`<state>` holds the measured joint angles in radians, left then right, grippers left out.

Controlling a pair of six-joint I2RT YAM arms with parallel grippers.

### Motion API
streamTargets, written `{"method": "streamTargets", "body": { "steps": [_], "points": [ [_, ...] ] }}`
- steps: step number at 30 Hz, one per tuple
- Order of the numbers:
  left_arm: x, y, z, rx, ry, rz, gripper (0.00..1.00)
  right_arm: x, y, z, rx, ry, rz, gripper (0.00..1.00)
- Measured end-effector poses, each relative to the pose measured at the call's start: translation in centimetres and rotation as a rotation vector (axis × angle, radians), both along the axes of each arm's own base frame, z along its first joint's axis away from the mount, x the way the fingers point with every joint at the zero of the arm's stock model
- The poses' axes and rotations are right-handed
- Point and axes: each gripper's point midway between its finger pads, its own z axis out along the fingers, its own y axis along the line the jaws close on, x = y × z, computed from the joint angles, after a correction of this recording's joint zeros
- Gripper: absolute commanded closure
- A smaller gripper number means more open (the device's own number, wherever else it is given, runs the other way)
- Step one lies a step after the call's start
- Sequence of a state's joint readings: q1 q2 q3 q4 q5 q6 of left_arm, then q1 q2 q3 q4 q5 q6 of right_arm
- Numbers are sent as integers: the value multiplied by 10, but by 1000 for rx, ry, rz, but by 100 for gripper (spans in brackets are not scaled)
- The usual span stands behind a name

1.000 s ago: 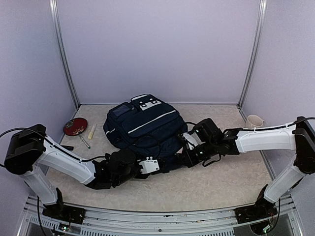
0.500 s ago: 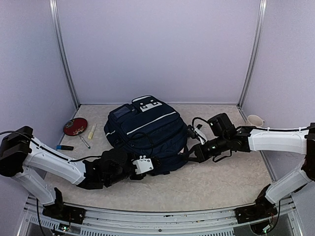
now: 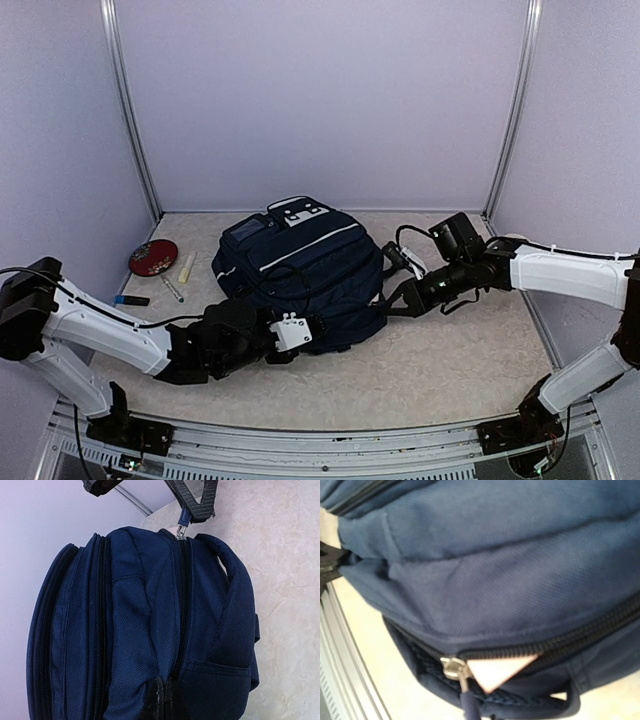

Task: Pack the student bag
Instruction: Zip the student bag into the largest pocket of the bag.

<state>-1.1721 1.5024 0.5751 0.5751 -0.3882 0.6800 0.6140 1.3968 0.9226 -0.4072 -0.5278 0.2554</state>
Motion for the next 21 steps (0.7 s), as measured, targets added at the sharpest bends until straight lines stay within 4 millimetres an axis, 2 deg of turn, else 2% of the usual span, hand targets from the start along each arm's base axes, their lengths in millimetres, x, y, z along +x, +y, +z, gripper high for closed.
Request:
{"method": "streamTargets", "body": {
  "steps": [3,7,9,10,12,14,16,21],
  "points": [
    [0,0,4,-9,-1,1,100,0,2,5,23,-5,20,100],
    [0,1,1,1,10,6,99,-3,8,1,29,-10,42,100],
    [0,5,-6,21,27,16,62,-7,14,-8,29,-9,59,100],
    [0,8,-10,35,34,22,47,-10,19,-13,26,-5,70,100],
    [0,17,-18,69,51,47,33,-15,28,-25,8,0,84,100],
    [-4,20,-21,86,61,46,29,-19,41,-32,6,-7,101,100],
    [-10,17,-15,76,54,27,27,-22,51,-35,13,-16,112,100],
    [-17,0,2,47,23,-44,28,-32,72,-34,18,-41,137,100]
  ]
}}
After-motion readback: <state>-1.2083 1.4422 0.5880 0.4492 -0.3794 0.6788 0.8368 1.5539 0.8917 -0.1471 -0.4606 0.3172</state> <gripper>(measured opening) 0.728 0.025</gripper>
